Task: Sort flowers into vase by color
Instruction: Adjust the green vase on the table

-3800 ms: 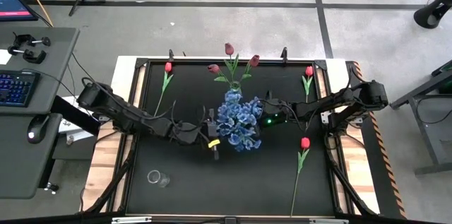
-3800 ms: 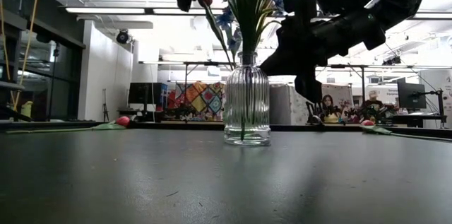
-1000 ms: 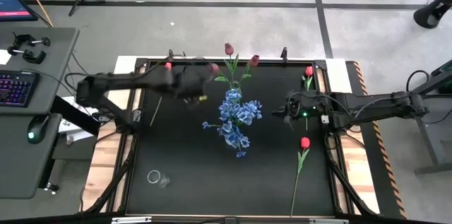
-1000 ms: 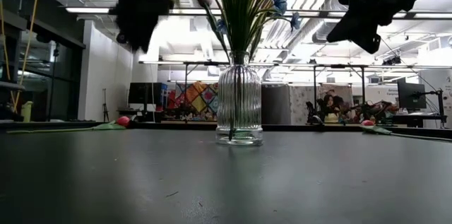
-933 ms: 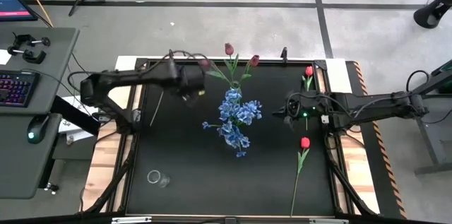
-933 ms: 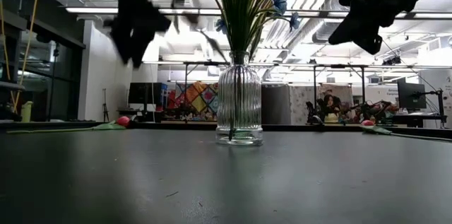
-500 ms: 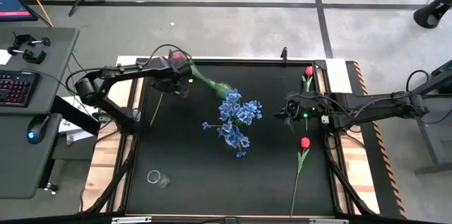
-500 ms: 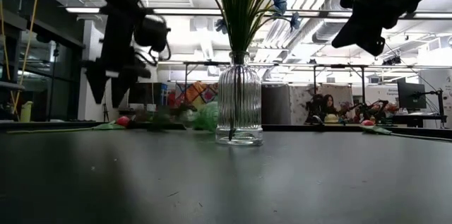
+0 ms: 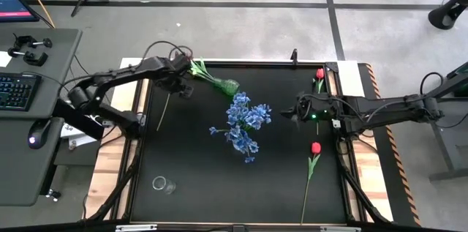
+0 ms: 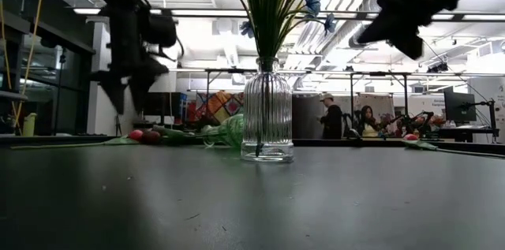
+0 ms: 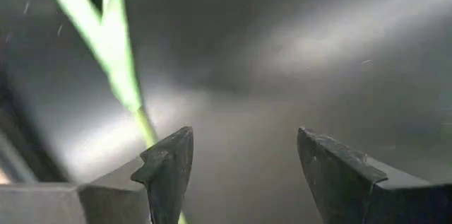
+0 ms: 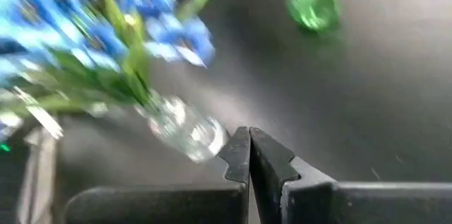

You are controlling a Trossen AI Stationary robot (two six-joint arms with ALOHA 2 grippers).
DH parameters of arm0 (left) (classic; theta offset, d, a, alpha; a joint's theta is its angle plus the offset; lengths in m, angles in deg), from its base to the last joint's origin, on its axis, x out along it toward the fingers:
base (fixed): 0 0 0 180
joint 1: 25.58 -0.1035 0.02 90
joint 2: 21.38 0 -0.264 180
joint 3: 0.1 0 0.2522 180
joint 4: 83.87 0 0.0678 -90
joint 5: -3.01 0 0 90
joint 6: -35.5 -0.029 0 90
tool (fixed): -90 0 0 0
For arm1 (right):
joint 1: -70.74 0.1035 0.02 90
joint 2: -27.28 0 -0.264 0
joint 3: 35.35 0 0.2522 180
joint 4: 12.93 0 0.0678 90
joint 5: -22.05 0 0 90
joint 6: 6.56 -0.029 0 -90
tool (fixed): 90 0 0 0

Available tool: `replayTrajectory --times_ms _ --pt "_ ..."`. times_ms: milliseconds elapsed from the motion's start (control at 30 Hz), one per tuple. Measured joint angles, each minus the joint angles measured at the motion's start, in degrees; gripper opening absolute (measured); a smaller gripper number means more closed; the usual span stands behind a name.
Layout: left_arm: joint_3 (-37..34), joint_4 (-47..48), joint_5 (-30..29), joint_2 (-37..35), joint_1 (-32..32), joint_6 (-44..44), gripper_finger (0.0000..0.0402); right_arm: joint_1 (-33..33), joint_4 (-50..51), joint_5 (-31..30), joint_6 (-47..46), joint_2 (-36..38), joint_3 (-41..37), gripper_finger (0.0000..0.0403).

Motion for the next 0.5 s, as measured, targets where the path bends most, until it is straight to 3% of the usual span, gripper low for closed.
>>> replayTrajectory --times_ms 233,367,500 --pt "0.54 -13.57 1.68 -8.16 0.09 -0.22 0.0238 -1.30 -15.16 0.44 2.42 -7.75 0.00 0.0000" --pt "6.97 -10.08 4.76 -3.77 1.65 -4.80 0.0238 -1.83 -18.45 2.77 1.05 -12.82 0.00 0.0000" --pt "18.24 -1.89 -0.29 4.35 3.12 -11.65 0.0238 -2.27 -20.62 6.90 -0.15 -16.36 0.00 0.0000"
